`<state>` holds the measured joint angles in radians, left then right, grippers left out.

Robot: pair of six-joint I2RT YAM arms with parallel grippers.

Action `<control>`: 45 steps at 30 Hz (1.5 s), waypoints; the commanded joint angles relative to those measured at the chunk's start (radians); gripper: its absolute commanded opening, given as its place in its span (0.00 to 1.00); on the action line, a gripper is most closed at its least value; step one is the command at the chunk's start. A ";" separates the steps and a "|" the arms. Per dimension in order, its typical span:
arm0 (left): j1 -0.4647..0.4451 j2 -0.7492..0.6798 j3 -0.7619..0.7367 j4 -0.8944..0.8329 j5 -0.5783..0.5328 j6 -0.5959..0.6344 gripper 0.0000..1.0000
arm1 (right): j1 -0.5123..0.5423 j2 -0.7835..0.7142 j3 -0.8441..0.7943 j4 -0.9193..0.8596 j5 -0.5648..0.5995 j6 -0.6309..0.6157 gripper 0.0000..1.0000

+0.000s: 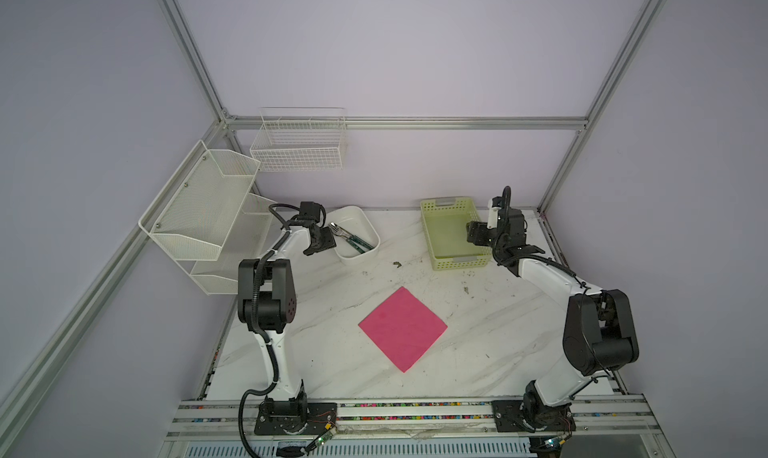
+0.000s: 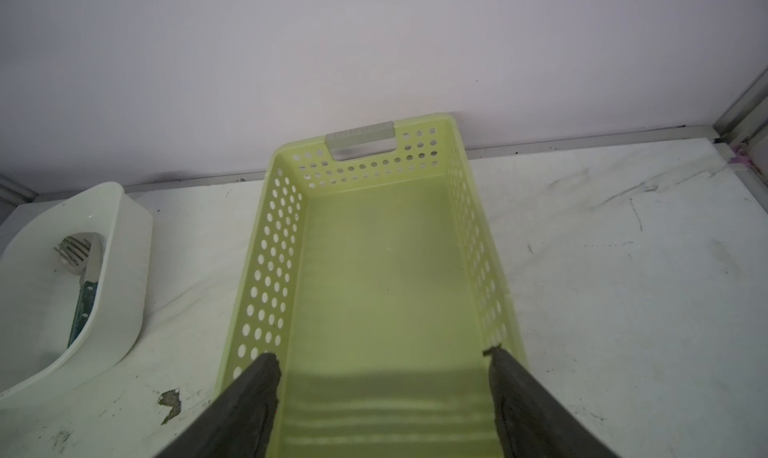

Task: Place the utensils on the paper napkin and roll it up
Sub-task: 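Reach left gripper into the white tub while right gripper moves over basket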

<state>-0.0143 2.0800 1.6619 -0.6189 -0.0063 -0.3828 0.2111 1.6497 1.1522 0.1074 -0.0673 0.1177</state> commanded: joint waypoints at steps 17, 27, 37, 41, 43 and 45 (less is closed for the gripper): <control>-0.059 0.063 0.167 -0.111 0.065 0.142 0.10 | 0.053 -0.067 -0.002 -0.063 0.004 0.007 0.81; -0.139 0.089 0.177 -0.110 0.097 0.121 0.11 | 0.099 -0.028 0.015 -0.032 -0.042 0.077 0.79; -0.166 0.073 0.204 -0.120 0.006 0.126 0.25 | 0.168 0.013 0.053 -0.051 -0.039 0.073 0.78; -0.170 0.041 0.225 -0.133 -0.010 0.113 0.34 | 0.183 0.012 0.061 -0.058 -0.037 0.072 0.78; -0.173 0.026 0.239 -0.146 -0.012 0.101 0.37 | 0.188 0.012 0.064 -0.064 -0.036 0.071 0.78; -0.172 0.010 0.243 -0.149 -0.009 0.075 0.42 | 0.191 0.013 0.067 -0.067 -0.034 0.072 0.78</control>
<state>-0.1844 2.1803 1.7897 -0.7582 -0.0040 -0.2775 0.3923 1.6573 1.1915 0.0612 -0.1020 0.1791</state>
